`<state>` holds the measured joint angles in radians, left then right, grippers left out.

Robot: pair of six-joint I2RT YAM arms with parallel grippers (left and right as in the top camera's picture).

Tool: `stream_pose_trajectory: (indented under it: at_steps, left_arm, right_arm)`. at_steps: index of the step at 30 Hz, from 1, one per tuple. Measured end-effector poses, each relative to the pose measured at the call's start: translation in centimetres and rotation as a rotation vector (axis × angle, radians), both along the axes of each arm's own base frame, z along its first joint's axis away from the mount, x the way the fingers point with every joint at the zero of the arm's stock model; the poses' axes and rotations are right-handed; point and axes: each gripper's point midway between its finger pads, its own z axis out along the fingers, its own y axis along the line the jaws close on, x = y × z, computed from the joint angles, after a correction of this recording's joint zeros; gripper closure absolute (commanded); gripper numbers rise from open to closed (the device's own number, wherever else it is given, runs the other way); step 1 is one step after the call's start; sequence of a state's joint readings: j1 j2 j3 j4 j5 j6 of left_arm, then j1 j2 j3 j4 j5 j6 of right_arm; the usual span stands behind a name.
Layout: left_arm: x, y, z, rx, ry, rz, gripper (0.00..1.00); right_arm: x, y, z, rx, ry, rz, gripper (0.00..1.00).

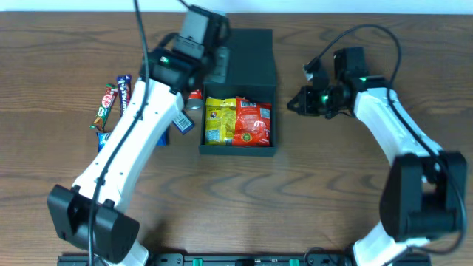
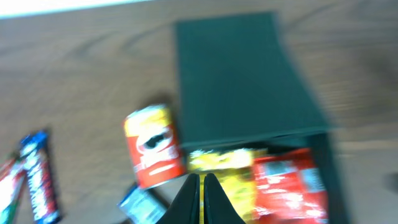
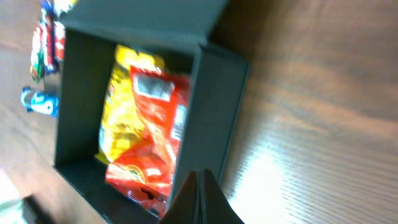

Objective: Pack container
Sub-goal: 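Withdraw left gripper from the box and reach to the blue Oreo pack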

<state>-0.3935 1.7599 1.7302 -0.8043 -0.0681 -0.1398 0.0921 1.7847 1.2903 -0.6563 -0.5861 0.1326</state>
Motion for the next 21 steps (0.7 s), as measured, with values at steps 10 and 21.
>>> stream_pose_trajectory:
  at_steps: [10, 21]
  left_arm:
    - [1.8, 10.4, -4.6, 0.080, 0.135, 0.234, 0.41]
    - [1.5, 15.6, -5.1, 0.143, 0.177, 0.170, 0.21]
  right_arm:
    - [0.6, -1.4, 5.2, -0.070, -0.164, -0.056, 0.01]
    - [0.7, -1.6, 5.1, -0.081, -0.165, -0.062, 0.01]
